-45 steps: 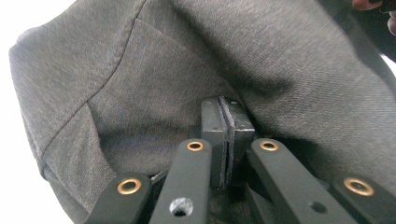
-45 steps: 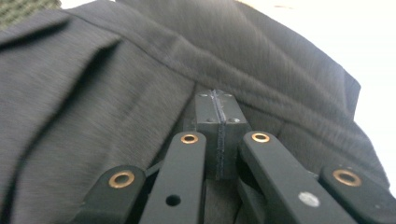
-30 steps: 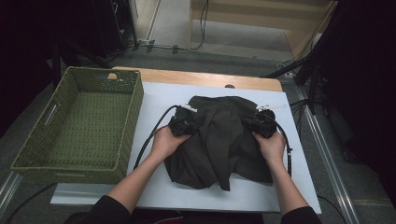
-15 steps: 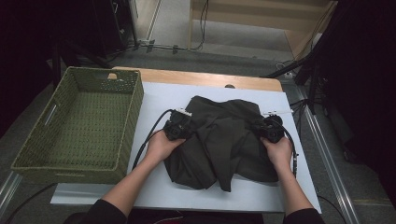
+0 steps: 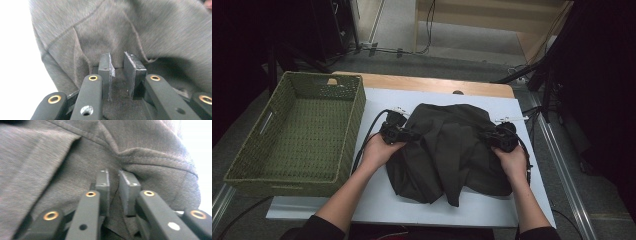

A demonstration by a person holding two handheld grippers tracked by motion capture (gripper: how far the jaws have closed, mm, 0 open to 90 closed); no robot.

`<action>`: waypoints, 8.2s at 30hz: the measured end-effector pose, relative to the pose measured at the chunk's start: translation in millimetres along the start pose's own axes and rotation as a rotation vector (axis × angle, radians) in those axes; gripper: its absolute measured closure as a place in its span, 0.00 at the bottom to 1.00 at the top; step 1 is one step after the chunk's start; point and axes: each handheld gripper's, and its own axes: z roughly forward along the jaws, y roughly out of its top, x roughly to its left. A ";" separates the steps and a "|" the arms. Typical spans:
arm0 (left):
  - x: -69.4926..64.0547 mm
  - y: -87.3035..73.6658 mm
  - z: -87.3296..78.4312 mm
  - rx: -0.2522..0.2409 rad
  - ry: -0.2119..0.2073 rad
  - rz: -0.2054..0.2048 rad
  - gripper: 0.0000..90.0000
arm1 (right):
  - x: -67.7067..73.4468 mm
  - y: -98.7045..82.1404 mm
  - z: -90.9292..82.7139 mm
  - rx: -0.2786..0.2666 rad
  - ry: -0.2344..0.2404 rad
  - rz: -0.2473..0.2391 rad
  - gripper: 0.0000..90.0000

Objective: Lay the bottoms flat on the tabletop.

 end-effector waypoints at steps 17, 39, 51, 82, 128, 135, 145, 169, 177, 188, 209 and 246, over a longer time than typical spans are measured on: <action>17.9 9.2 -24.4 -0.065 0.117 -0.034 0.47 | -20.4 1.3 -43.2 -0.126 0.008 0.028 0.64; 34.7 3.4 21.3 -0.042 0.224 -0.001 0.38 | -34.8 -14.0 -21.6 -0.092 -0.047 0.063 0.40; 36.1 -2.8 43.3 -0.010 0.165 -0.031 0.39 | -30.4 -16.8 12.9 -0.027 -0.044 0.045 0.34; 16.4 79.6 -42.1 -0.123 0.117 -0.053 0.87 | -17.0 40.7 -84.3 -0.116 -0.014 -0.013 0.83; -1.7 53.3 -44.3 -0.059 0.053 -0.017 0.46 | -14.8 43.9 -91.7 -0.091 -0.047 -0.011 0.38; -10.6 32.9 -38.3 -0.043 0.021 -0.003 0.44 | -4.5 16.2 -91.4 -0.070 0.010 -0.029 0.48; -21.7 13.5 -29.7 -0.026 0.002 0.021 0.44 | 6.4 -12.1 -77.3 -0.049 0.045 -0.036 0.48; -58.4 -21.9 -22.2 -0.005 -0.002 0.110 0.42 | 33.1 -57.3 -61.7 -0.015 0.059 -0.068 0.36; -71.8 -29.2 -14.3 0.009 -0.032 0.139 0.42 | 40.5 -63.5 -49.7 -0.007 0.066 -0.085 0.33; -72.1 -42.8 17.9 0.020 -0.011 0.140 0.42 | 34.8 -73.0 -25.4 0.012 0.061 -0.101 0.33; -86.2 -68.9 58.9 -0.001 -0.059 0.179 0.88 | 42.7 -67.3 -15.9 0.054 0.051 -0.139 0.93; -81.0 -27.6 8.6 -0.044 -0.141 0.099 0.70 | 86.7 63.7 -47.4 -0.180 0.127 -0.205 0.93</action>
